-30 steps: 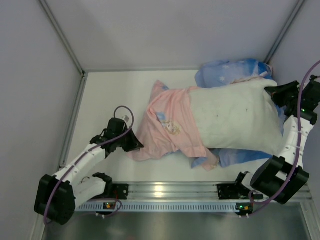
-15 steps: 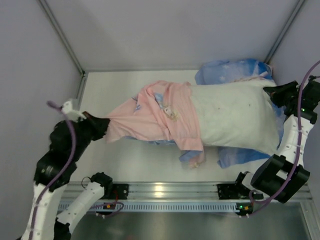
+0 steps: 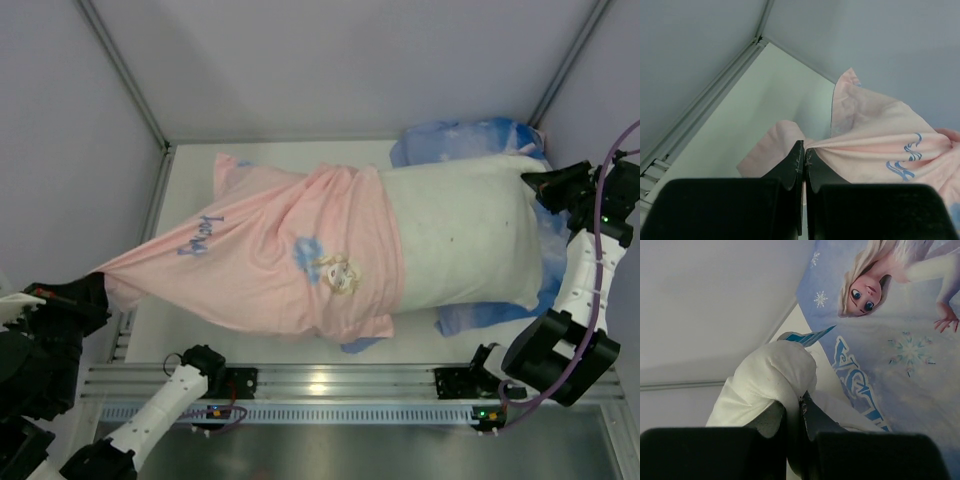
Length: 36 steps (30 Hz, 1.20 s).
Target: Remove the pillowcase from the pillow
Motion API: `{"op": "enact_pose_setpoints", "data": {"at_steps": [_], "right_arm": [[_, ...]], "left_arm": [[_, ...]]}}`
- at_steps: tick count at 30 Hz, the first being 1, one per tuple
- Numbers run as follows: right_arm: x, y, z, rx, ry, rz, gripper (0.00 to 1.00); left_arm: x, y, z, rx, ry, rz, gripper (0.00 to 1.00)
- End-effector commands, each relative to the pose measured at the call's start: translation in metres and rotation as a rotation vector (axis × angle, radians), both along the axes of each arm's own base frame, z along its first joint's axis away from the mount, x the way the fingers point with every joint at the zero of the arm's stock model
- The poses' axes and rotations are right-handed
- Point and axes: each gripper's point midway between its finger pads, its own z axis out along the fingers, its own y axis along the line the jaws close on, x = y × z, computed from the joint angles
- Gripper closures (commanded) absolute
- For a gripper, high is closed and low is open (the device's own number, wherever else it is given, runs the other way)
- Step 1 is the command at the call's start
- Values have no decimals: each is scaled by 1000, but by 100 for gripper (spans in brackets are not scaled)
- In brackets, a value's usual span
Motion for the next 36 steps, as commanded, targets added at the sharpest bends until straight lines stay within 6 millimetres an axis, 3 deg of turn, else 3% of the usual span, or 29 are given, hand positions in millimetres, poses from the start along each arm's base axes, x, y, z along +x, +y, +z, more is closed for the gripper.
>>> {"op": "enact_pose_setpoints", "data": {"at_steps": [1,10,19,23,25,27,28,30,31,33,34,35,36], "right_arm": [[18,-47,45,-141,-140,-177,100],[22,-53,45,-141,-138,-193,100],[22,-56,41,-139,-126,-220,100],[24,-51,49,-139,-143,-203,100],[23,-46,52,-144,-154,-189,100],[25,-36,53,-160,-163,-159,100],[25,-31,52,-164,-163,-145,100],[26,-13,51,-194,-163,-101,100],[28,-2,46,-202,-153,-78,100],[25,10,41,-236,-147,-51,100],[23,16,33,-238,-132,-39,100],[22,25,28,-249,-128,-12,100],[18,31,27,-260,-134,-1,100]], "left_arm": [[-28,54,9,20,-36,255,100],[-47,80,13,3,-71,343,100],[-85,113,28,-25,-151,424,100],[-81,110,21,-48,-146,394,100],[-63,96,13,-32,-106,337,100],[-38,70,4,-44,-67,220,100],[-13,49,-14,-5,6,152,100],[19,1,-24,-11,32,-38,100],[43,-26,-51,38,120,-110,100],[69,-61,-66,48,157,-203,100],[83,-91,-84,75,227,-307,100],[95,-108,-111,104,304,-351,100],[107,-125,-118,105,314,-391,100]]}}
